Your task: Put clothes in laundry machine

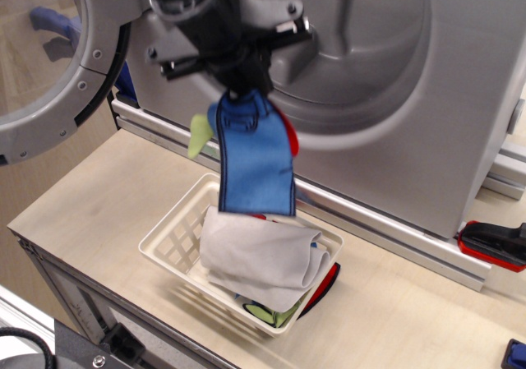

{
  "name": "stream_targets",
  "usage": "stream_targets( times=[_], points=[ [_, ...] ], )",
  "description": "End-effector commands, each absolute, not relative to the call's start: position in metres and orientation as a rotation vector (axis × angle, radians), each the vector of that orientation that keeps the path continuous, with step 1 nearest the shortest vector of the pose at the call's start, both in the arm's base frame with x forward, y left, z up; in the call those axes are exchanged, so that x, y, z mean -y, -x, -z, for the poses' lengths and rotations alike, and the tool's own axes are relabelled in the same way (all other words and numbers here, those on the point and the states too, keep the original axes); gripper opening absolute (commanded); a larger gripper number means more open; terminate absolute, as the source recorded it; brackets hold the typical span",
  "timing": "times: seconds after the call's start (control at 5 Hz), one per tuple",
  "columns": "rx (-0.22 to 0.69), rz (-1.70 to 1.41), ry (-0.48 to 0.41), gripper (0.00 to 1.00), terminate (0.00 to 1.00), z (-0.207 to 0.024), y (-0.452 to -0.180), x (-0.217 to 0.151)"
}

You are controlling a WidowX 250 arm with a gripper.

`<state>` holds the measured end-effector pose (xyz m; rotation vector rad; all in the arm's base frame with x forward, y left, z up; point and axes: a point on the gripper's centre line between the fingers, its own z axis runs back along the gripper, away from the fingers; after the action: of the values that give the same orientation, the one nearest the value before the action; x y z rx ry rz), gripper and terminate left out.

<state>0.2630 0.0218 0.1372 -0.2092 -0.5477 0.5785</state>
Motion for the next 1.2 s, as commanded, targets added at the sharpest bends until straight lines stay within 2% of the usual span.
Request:
stream_targets(
  times=[0.0, 0.6, 1.0],
  points=[
    [0.646, -0.631, 0.226, 0.00, 0.00, -0.160, -0.308, -0.022],
    [0.767, -0.656, 0.213, 0.00, 0.00, -0.143, -0.363, -0.032],
    [0.777, -0.717, 0.176, 0.00, 0.00, -0.135, -0.396, -0.040]
  ],
)
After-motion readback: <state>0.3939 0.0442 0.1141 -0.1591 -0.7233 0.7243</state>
